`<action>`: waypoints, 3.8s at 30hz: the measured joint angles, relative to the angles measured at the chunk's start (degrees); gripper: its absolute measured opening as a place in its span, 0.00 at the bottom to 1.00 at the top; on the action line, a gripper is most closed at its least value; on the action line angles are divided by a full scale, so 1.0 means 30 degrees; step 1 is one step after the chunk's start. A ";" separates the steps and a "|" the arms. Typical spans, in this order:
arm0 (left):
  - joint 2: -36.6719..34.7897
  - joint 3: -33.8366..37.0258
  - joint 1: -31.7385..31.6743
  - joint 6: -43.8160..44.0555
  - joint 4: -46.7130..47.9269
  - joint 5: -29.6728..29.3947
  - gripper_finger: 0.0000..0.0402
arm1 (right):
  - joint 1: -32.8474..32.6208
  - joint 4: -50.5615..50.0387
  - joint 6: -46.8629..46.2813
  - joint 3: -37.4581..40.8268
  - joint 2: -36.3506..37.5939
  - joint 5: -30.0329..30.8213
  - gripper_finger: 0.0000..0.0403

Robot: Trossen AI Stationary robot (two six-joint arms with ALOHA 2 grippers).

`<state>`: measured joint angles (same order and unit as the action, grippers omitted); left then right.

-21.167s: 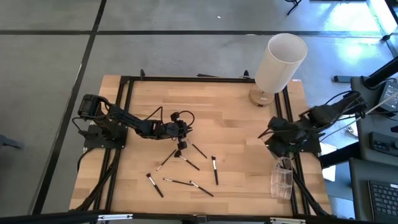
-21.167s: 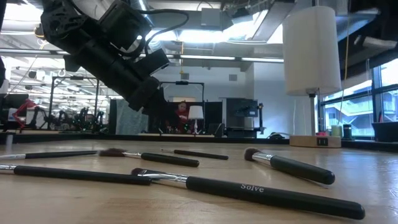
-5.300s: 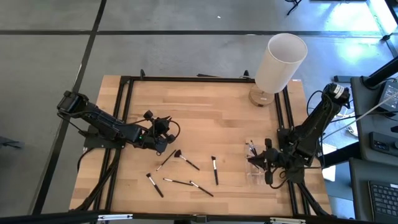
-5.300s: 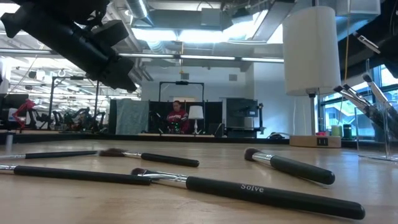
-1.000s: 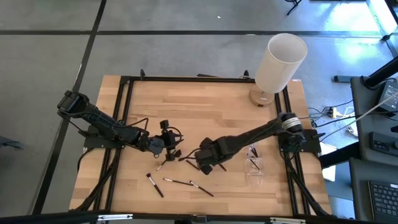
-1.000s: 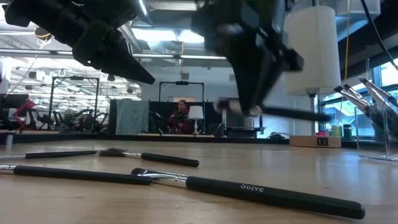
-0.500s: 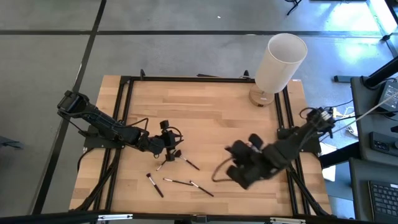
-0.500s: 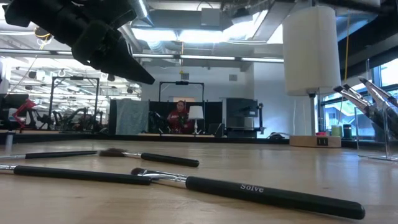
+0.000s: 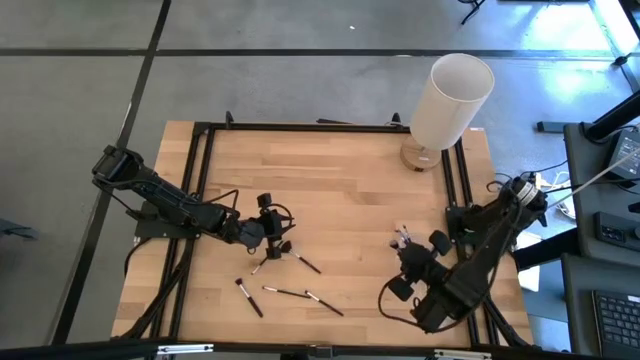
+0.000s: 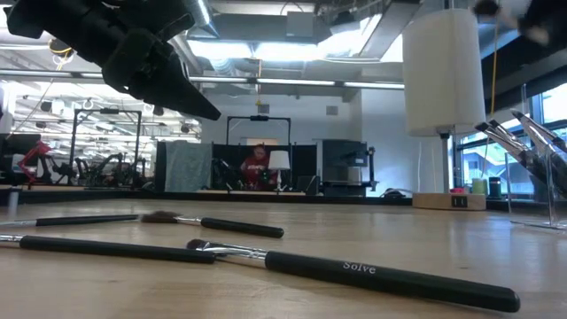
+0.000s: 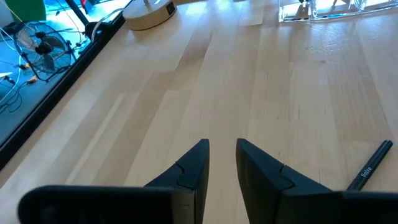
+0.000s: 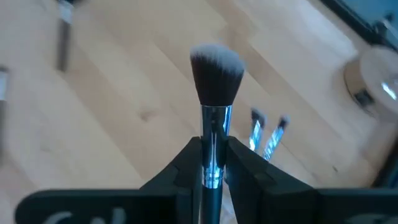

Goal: Put items in baskets/containers
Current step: Put the right powder brush into the middle section of the transparent organizer, then put the powder brush into the middle section of the transparent organizer

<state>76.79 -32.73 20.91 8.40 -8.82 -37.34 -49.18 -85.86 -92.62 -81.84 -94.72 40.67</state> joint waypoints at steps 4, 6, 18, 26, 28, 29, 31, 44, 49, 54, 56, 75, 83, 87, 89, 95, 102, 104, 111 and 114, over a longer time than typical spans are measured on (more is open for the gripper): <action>0.0000 0.0000 0.0000 -0.0007 -0.0007 -0.0015 0.19 | -0.0237 0.1283 -0.0686 0.2416 0.0000 -0.0535 0.15; 0.0000 0.0000 0.0000 -0.0009 -0.0007 -0.0026 0.19 | -0.0360 0.2132 -0.0699 0.3217 0.0000 -0.0506 0.16; 0.0000 0.0000 0.0000 -0.0022 -0.0080 -0.0095 0.19 | -0.1166 0.2693 -0.0475 0.1758 0.0000 0.0423 0.16; 0.0000 0.0000 0.0000 -0.0009 -0.0080 -0.0067 0.19 | -0.1534 0.2089 -0.0431 0.2032 0.0000 0.1129 0.15; 0.0000 0.0000 0.0000 -0.0004 -0.0080 -0.0066 0.19 | -0.1534 0.1868 -0.0433 0.2667 0.0000 0.1601 0.15; 0.0000 0.0000 0.0000 -0.0004 -0.0080 -0.0066 0.19 | -0.1501 0.1734 -0.0435 0.3039 0.0000 0.1602 0.16; 0.0000 0.0000 0.0000 -0.0011 -0.0078 -0.0066 0.19 | -0.1446 0.2011 -0.0523 0.3910 0.0000 0.1512 0.17; 0.0000 0.0000 -0.0007 -0.0022 -0.0080 -0.0168 0.19 | -0.1439 0.3760 -0.1472 0.5448 -0.0015 0.0026 0.21; 0.0000 0.0000 0.0000 -0.0022 -0.0080 -0.0182 0.19 | -0.1439 0.3077 -0.1465 0.4479 -0.0015 -0.0114 0.31; 0.0000 0.0000 0.0000 -0.0022 -0.0080 -0.0182 0.19 | -0.1142 0.1888 -0.1472 0.3057 -0.0015 0.0284 0.43; 0.0000 0.0000 -0.0007 -0.0022 -0.0091 -0.0197 0.19 | -0.0750 0.1673 -0.1213 0.2323 -0.0015 0.1124 0.46; 0.0406 0.0007 -0.1435 0.0444 -0.0131 0.1397 0.14 | 0.9315 2.2175 1.9928 0.3787 -0.0029 -0.5628 0.48; 0.2531 0.0015 -0.0962 0.1523 -0.0318 0.2137 0.12 | 1.1991 2.5686 2.3102 0.4243 -0.0015 -0.7331 0.48; 0.3368 0.0015 -0.0962 0.2375 -0.1108 0.2746 0.12 | 1.3280 2.5817 2.3098 0.4247 -0.0015 -0.6568 0.48; 0.3704 0.0015 -0.0885 0.2829 -0.1263 0.3064 0.12 | 1.3850 2.5817 2.3113 0.4247 -0.0015 -0.6567 0.48; 0.4182 0.0007 -0.0408 0.4419 -0.1603 0.3002 0.11 | 1.5037 2.5768 2.4072 0.4247 -0.0015 -0.6805 0.48; 0.4077 0.0007 -0.0073 0.5557 -0.1135 0.3726 0.12 | 1.6417 2.5699 2.5289 0.4247 -0.0092 -1.0521 0.48; 0.3806 -0.0084 -0.0073 0.6421 -0.0199 0.4975 0.13 | 1.6658 2.5740 2.5909 0.4252 -0.0215 -1.0918 0.48; 0.2439 -0.2435 -0.0087 1.0440 0.8255 0.9432 0.15 | 1.7125 2.4355 2.6934 0.4255 -0.0339 -1.1624 0.48; 0.2130 -0.3581 -0.0052 1.2291 1.2086 1.1782 0.16 | 1.7125 2.3601 2.7569 0.4255 -0.0311 -1.1615 0.48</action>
<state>83.18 -43.47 20.75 45.28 27.44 -2.00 2.20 -15.05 -9.91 -69.08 -95.65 5.83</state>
